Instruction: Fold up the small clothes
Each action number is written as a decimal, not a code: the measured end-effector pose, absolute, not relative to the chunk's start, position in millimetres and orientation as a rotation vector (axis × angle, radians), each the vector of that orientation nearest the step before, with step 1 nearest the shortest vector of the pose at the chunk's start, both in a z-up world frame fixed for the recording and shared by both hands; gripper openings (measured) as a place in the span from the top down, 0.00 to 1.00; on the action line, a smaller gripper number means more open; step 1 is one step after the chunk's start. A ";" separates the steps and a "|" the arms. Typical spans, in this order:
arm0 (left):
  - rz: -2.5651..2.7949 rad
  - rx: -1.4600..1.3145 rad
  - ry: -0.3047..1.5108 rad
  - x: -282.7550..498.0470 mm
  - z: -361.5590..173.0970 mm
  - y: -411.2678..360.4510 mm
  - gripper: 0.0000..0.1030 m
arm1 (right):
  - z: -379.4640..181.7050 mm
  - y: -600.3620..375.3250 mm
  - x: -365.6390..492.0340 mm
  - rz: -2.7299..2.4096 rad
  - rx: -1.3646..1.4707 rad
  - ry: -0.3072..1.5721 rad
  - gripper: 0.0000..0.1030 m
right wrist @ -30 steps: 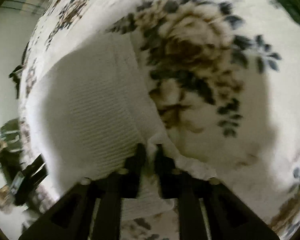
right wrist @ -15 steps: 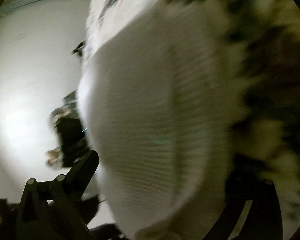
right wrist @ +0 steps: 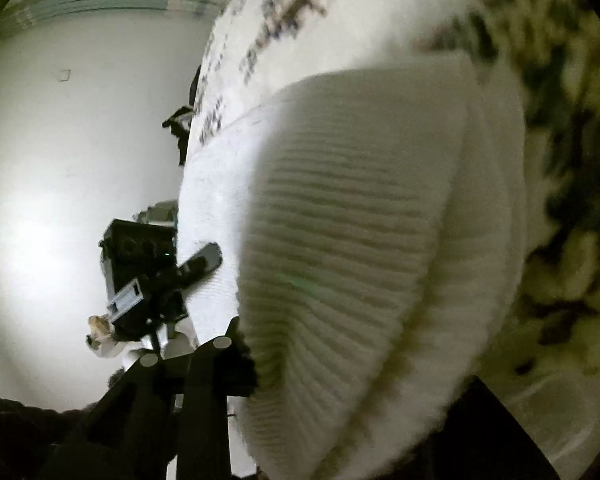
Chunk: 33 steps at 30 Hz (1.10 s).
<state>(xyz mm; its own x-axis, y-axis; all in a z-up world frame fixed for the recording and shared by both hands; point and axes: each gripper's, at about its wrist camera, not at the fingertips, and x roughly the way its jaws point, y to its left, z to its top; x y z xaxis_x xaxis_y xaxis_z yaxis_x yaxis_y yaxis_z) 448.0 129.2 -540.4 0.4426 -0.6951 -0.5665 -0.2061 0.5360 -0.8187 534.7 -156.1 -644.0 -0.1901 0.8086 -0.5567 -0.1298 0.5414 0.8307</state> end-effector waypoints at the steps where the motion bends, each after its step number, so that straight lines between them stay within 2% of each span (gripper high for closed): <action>1: -0.386 -0.982 1.105 462.2 -533.0 129.0 0.71 | -637.2 -158.9 538.2 0.930 0.613 1.523 0.71; 10: -0.456 -0.807 1.126 615.7 -498.7 126.2 0.71 | -580.4 -180.8 651.2 0.789 0.649 1.372 0.71; 14: -0.396 -0.727 1.207 694.8 -523.3 124.3 0.62 | -586.7 -182.3 714.1 0.713 0.641 1.338 0.71; 16: -0.362 -0.698 1.266 715.7 -544.0 123.1 0.62 | -602.8 -180.0 741.2 0.643 0.633 1.386 0.63; 17: -0.332 -0.680 1.298 722.2 -552.3 122.5 0.62 | -607.6 -181.7 749.3 0.592 0.618 1.416 0.55; 19: -0.285 -0.635 1.311 724.1 -560.0 119.7 0.56 | -613.7 -193.8 759.9 0.483 0.541 1.449 0.43; 20: -0.278 -0.624 1.301 721.3 -558.0 118.6 0.46 | -610.8 -197.7 758.3 0.445 0.500 1.447 0.33; 21: -0.253 -0.581 1.287 714.6 -553.0 115.6 0.31 | -605.1 -198.1 754.0 0.426 0.469 1.438 0.29; 23: -0.196 -0.487 1.285 704.6 -546.3 110.5 0.16 | -588.2 -201.4 738.6 0.363 0.317 1.400 0.24; 26: -0.136 -0.371 1.259 678.9 -534.5 101.9 0.13 | -564.9 -198.3 698.3 0.303 0.098 1.336 0.22; 27: -0.116 -0.348 1.254 671.1 -533.4 100.6 0.07 | -561.7 -201.9 688.6 0.280 0.033 1.340 0.22; 29: -0.080 -0.329 1.256 655.4 -535.1 100.3 0.03 | -574.2 -208.2 667.6 0.230 -0.046 1.374 0.22; 33: -0.020 -0.350 1.254 627.5 -527.7 100.3 0.03 | -601.5 -228.4 648.5 0.103 -0.046 1.464 0.22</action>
<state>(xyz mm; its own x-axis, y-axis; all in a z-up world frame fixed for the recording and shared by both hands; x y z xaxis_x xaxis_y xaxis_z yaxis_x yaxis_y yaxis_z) 627.5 100.3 -527.7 0.3181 -0.2045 -0.9257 -0.1754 0.9469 -0.2695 648.5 -228.3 -601.5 0.1027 0.0417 -0.9938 -0.0981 0.9947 0.0316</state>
